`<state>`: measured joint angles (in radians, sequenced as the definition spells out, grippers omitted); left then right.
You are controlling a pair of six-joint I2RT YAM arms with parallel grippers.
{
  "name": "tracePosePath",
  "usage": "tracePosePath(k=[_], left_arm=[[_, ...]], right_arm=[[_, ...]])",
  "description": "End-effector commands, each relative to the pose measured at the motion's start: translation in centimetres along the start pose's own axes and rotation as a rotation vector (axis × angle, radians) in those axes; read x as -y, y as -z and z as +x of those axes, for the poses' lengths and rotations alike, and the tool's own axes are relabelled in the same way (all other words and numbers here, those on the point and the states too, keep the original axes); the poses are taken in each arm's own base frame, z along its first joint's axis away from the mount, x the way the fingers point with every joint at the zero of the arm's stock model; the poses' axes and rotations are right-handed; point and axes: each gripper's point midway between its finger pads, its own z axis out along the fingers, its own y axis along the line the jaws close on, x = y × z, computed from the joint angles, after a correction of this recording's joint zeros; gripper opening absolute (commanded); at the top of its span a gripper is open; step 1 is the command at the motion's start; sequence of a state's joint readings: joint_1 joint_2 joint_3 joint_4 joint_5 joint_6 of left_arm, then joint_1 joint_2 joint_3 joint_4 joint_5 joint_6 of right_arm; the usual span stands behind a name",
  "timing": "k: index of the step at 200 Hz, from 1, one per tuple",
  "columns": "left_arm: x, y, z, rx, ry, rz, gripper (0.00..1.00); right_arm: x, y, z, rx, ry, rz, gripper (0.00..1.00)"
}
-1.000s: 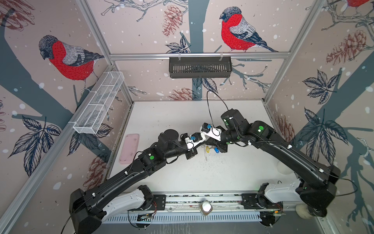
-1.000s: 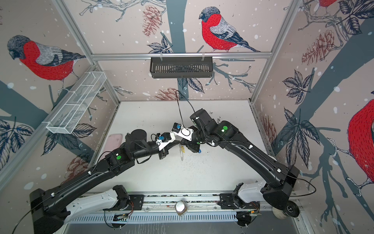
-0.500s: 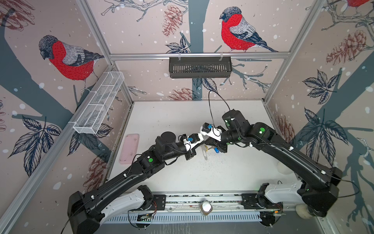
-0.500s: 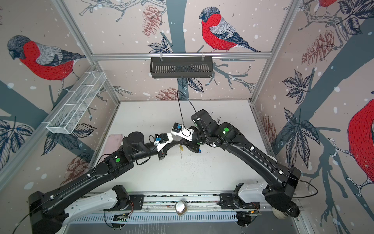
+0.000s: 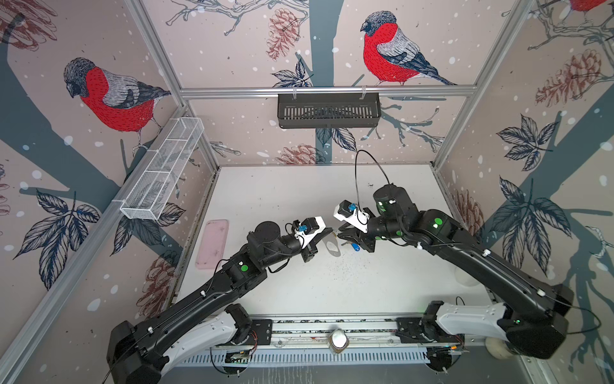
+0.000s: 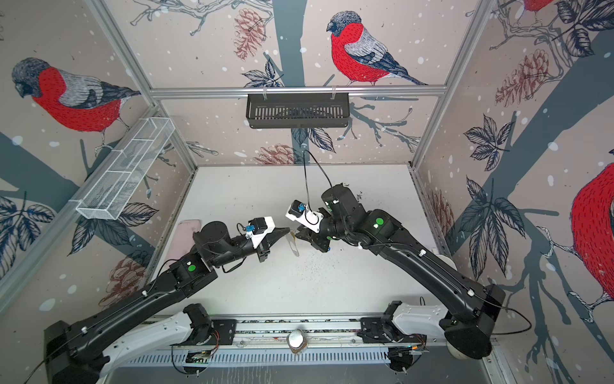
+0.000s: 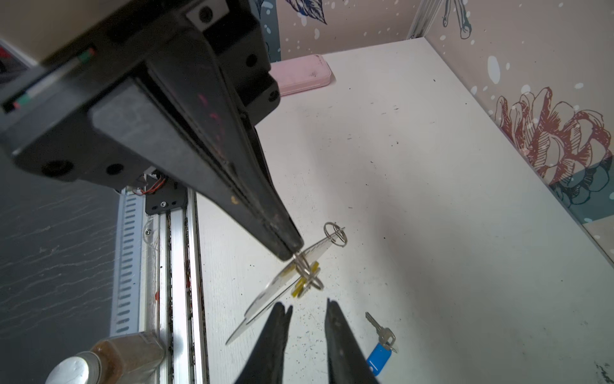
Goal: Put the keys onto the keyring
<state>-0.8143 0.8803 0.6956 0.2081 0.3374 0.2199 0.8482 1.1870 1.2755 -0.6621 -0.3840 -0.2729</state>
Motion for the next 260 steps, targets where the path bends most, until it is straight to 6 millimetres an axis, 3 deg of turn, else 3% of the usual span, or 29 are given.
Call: tracePosePath(k=[1,45,122,260], left_arm=[[-0.8,0.3,-2.7,0.121,0.009,-0.04,0.0],[-1.3,0.5,-3.6,0.196,0.041,-0.068,0.0],[-1.2,0.9,-4.5,0.263,0.059,-0.064,0.0],[-0.9,1.2,-5.2,0.298,0.052,-0.049,0.0]], right_arm=[[0.6,0.3,-2.2,0.144,-0.029,0.038,0.28],[1.4,0.1,-2.7,0.313,-0.116,0.092,0.29],[0.1,0.2,-2.9,0.367,-0.098,0.028,0.29],[-1.7,-1.2,-2.3,0.291,-0.039,-0.055,0.07]])
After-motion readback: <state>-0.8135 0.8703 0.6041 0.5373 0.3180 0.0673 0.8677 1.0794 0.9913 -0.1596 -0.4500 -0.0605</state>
